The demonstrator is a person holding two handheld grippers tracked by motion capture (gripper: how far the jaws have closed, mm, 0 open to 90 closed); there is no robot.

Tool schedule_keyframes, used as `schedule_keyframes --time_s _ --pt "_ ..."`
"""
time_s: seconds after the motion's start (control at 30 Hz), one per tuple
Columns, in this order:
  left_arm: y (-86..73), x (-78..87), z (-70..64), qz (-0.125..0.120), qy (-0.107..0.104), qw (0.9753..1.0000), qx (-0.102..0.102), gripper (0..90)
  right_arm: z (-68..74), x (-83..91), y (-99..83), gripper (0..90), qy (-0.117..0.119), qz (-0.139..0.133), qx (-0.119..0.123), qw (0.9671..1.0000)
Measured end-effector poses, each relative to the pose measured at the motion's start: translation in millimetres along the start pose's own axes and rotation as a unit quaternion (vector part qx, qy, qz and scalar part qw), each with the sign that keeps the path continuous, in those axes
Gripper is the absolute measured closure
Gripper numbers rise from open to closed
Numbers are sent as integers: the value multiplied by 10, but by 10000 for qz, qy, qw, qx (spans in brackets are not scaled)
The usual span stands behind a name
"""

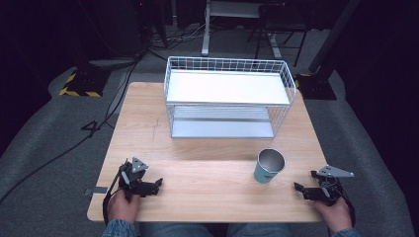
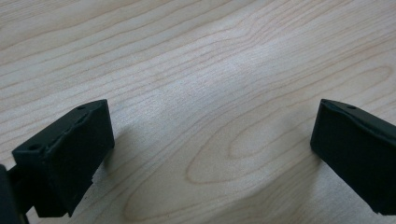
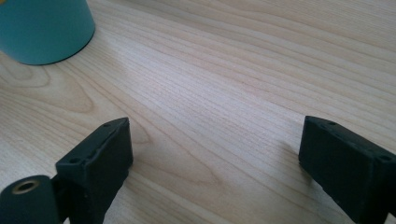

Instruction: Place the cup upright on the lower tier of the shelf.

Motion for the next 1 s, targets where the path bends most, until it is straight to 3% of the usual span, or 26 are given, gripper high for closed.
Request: schedule_keyframes --time_s 0.53,1.0 --pt "1 0 1 1 0 10000 1 0 -4 5 -1 101 -12 17 2 10000" --pt "3 0 5 1 -10 10000 -14 0 -2 33 7 158 162 19 15 9999"
Point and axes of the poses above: each handheld gripper's, and its own axes: x roughly backward along the jaws, y roughly out of its top, z roughly to its left, the point moved 2 cm from there along -x, roughly forward along the jaws, and after that the axes turned 5 degrees about -y, right-handed, at the moved point
